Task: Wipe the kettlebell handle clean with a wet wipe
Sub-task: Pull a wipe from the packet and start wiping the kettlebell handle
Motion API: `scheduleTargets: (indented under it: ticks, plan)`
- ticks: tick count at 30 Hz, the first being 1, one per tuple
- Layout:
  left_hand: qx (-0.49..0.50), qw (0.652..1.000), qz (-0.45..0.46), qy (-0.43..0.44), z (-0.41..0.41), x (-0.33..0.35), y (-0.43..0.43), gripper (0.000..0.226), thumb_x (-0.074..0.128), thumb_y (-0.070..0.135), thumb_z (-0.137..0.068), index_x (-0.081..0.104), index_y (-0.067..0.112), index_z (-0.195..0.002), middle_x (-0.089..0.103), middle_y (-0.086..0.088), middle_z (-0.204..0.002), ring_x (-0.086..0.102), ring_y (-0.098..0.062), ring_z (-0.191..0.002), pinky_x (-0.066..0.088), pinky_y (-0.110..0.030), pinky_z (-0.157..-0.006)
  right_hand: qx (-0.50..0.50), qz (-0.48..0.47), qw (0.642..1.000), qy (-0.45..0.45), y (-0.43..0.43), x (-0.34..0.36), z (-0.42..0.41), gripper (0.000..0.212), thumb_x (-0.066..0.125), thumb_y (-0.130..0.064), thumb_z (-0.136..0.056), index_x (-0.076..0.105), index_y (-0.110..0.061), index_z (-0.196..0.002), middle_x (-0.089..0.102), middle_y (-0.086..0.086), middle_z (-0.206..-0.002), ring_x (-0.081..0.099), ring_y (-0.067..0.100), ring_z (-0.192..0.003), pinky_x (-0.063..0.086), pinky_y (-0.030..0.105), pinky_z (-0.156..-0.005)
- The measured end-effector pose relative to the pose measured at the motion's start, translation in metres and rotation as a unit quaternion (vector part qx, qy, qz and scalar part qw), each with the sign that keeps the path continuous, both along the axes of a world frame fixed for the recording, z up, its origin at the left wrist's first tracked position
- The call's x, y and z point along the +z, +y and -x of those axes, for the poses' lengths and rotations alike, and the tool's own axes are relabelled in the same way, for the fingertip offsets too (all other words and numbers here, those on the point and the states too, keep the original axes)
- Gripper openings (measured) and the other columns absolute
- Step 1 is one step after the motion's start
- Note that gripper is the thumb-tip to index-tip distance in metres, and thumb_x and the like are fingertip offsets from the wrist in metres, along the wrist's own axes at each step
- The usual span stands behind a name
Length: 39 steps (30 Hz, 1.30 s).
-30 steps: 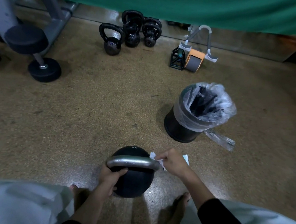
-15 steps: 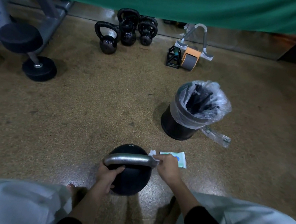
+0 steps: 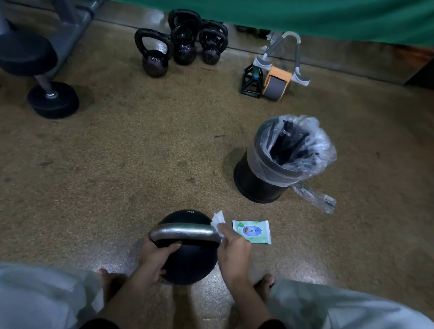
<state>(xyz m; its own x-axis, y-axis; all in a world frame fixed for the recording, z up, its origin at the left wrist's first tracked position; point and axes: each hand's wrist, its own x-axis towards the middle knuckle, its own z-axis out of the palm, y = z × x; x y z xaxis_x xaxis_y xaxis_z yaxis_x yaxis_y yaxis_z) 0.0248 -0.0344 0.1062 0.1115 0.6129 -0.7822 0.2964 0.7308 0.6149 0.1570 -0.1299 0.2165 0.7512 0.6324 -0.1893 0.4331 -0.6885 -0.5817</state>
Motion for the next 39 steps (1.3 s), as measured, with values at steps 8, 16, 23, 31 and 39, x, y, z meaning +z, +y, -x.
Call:
scheduleTargets:
  ticks: [8,16,23,31,39]
  plan:
    - [-0.004,1.000,-0.004,-0.003,0.000,0.000,0.001,0.069,0.084,0.017,-0.071,0.046,0.026,-0.128,0.058,-0.007,-0.122,0.051,-0.036,-0.118,0.052,-0.050,-0.076,-0.078,0.013,0.996,0.035,-0.014,-0.013,0.001,0.038,0.045,0.000,-0.092,0.069,-0.020,-0.115,0.072,0.011,-0.094,0.062,0.021,-0.077,0.040,0.019,-0.066]
    - [-0.004,1.000,0.002,-0.005,0.000,0.000,0.000,0.069,0.084,0.017,-0.072,0.044,0.029,-0.128,0.056,-0.006,-0.124,0.049,-0.036,-0.120,0.049,-0.048,-0.073,-0.089,-0.051,0.995,0.018,-0.024,-0.017,0.023,0.038,0.050,0.005,-0.089,0.070,-0.017,-0.113,0.072,0.006,-0.108,0.069,0.021,-0.085,0.039,0.008,-0.074]
    - [-0.004,1.000,0.005,-0.007,0.000,-0.001,0.000,0.071,0.083,0.018,-0.073,0.043,0.031,-0.130,0.056,-0.006,-0.128,0.048,-0.036,-0.121,0.049,-0.048,-0.076,-0.098,-0.093,0.991,0.002,-0.016,-0.019,0.028,0.037,0.055,0.007,-0.088,0.068,-0.012,-0.116,0.068,0.008,-0.116,0.064,0.014,-0.105,0.037,-0.003,-0.082]
    - [-0.008,1.000,0.000,-0.006,-0.001,0.001,0.000,0.069,0.083,0.017,-0.073,0.045,0.026,-0.130,0.057,-0.007,-0.123,0.051,-0.032,-0.111,0.049,-0.045,-0.072,-0.119,-0.110,0.986,0.025,-0.017,-0.031,0.022,0.037,0.053,0.006,-0.088,0.067,-0.011,-0.117,0.068,0.011,-0.117,0.068,0.025,-0.101,0.045,0.017,-0.084]
    - [-0.001,1.000,0.004,-0.005,0.001,0.001,0.000,0.069,0.083,0.016,-0.073,0.045,0.024,-0.131,0.055,-0.004,-0.117,0.050,-0.036,-0.117,0.049,-0.047,-0.073,-0.138,-0.105,0.983,0.054,-0.029,-0.037,0.036,0.036,0.054,0.008,-0.088,0.066,-0.009,-0.117,0.066,0.009,-0.120,0.064,0.020,-0.110,0.042,0.008,-0.088]
